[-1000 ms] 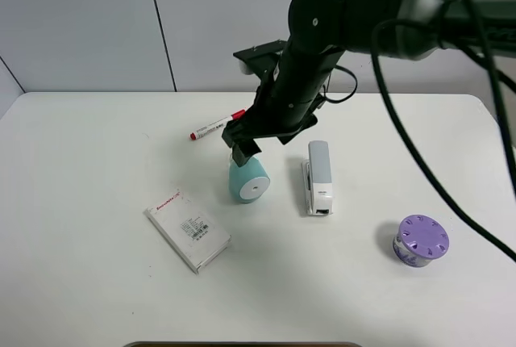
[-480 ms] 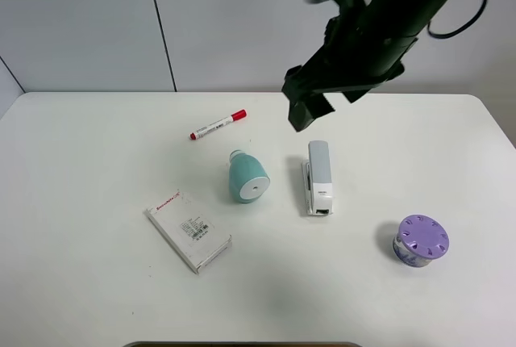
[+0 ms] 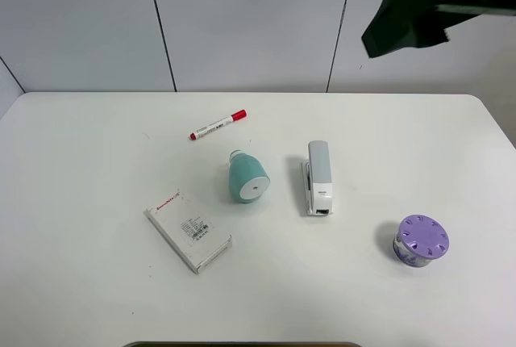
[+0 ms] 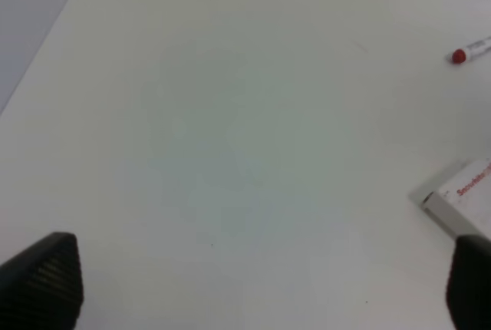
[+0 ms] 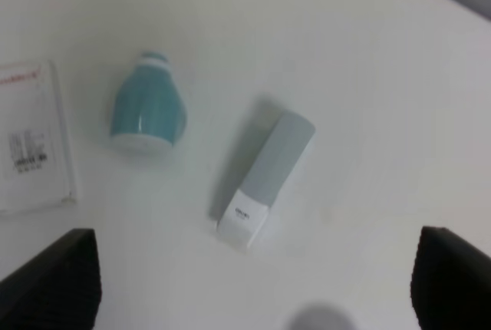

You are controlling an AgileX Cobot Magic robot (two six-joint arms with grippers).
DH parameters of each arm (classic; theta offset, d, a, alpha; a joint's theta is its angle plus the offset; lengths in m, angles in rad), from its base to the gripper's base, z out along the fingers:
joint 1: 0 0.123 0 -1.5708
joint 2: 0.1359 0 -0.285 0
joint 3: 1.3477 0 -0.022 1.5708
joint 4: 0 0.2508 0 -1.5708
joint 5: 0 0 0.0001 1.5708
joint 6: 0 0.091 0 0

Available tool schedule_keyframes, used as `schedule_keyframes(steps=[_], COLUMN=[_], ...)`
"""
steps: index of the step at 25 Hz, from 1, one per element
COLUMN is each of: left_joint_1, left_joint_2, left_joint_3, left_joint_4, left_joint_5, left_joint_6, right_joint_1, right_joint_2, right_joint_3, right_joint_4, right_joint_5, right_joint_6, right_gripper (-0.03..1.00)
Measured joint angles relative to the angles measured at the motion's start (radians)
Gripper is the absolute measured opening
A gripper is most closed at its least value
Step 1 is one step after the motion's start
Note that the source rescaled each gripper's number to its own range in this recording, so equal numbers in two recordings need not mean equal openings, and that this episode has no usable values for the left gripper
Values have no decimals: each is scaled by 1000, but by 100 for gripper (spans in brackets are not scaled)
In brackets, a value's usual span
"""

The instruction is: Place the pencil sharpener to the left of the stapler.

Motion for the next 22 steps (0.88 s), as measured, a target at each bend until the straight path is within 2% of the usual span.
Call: schedule_keyframes(steps=[6, 8, 11, 17, 22], left_joint_1=[0, 0, 0, 0, 0], left_joint_2=[0, 0, 0, 0, 0], left_joint_3=[0, 0, 0, 0, 0], left_joint_4=[0, 0, 0, 0, 0], left_joint_5=[0, 0, 0, 0, 0], left_joint_6=[0, 0, 0, 0, 0], right_joint_1=[0, -12, -86, -344, -447], right_joint_2=[-137, -220, -321, -564, -789], right_joint_3=[3, 56, 175, 474, 707], right_joint_4=[-6, -8, -7, -12, -15], right_joint_5=[1, -1, 1, 2, -50], right_joint_6=[1, 1, 1, 1, 1], right_gripper=[50, 50, 50, 50, 50])
